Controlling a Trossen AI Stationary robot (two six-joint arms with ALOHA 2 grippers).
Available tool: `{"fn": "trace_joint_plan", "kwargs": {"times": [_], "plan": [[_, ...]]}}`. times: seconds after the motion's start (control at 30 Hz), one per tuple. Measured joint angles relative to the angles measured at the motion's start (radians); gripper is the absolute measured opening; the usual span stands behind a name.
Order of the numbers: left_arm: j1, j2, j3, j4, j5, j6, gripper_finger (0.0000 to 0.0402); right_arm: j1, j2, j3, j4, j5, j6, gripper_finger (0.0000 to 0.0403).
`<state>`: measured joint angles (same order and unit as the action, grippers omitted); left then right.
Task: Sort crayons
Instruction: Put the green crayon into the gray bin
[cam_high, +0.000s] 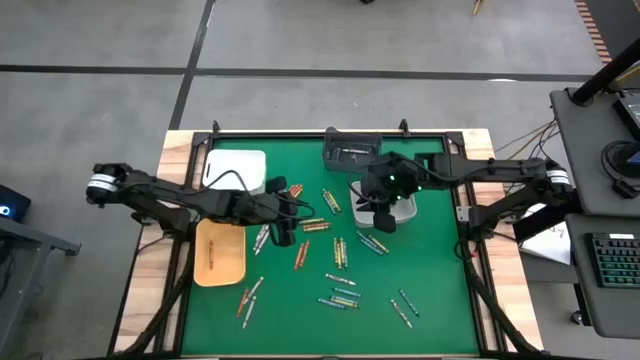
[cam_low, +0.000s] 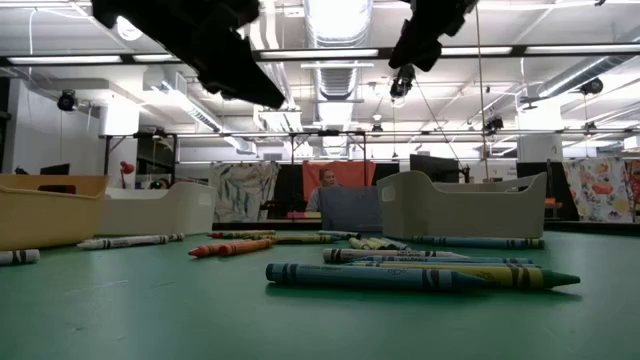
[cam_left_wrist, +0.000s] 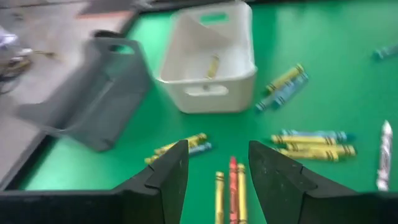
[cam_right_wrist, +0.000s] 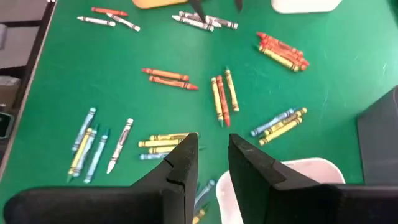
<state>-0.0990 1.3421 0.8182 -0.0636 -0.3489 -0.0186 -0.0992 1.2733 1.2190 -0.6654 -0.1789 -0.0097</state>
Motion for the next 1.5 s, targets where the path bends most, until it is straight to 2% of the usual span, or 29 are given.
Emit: {"fn": "trace_joint_plan", "kwargs": {"times": [0.1,0.17,0.4,0.67,0.87,0.97,1.3,1.5], "plan": [[0.041,0.06,0.025,-0.012,0.135,0.038,0.0151,0.013,-0.045,-0.096,0.105,0.004,0.013,0.0079],[0.068,0.1,0.033,-0.011,0.186,0.06,0.0151,0.014,-0.066,-0.153,0.182,0.005,0.026,0.0079],[0.144,0.235,0.036,-0.007,0.239,0.112,0.0151,0.014,-0.097,-0.281,0.338,0.026,0.044,0.0079],[0.188,0.338,0.036,0.012,0.314,0.124,0.0151,0.014,-0.086,-0.305,0.399,0.076,-0.051,0.0079],[0.206,0.353,0.036,0.011,0.317,0.126,0.0151,0.001,-0.086,-0.355,0.578,0.075,-0.242,0.0079],[0.221,0.351,0.036,0.009,0.317,0.115,0.0151,-0.029,-0.086,-0.373,0.623,0.075,-0.289,0.0079],[0.261,0.352,0.036,0.002,0.318,0.089,0.0151,-0.065,-0.081,-0.375,0.619,0.063,-0.252,0.0079],[0.267,0.356,0.036,0.015,0.397,0.095,0.0151,-0.065,-0.081,-0.375,0.624,0.063,-0.212,0.0079]]}}
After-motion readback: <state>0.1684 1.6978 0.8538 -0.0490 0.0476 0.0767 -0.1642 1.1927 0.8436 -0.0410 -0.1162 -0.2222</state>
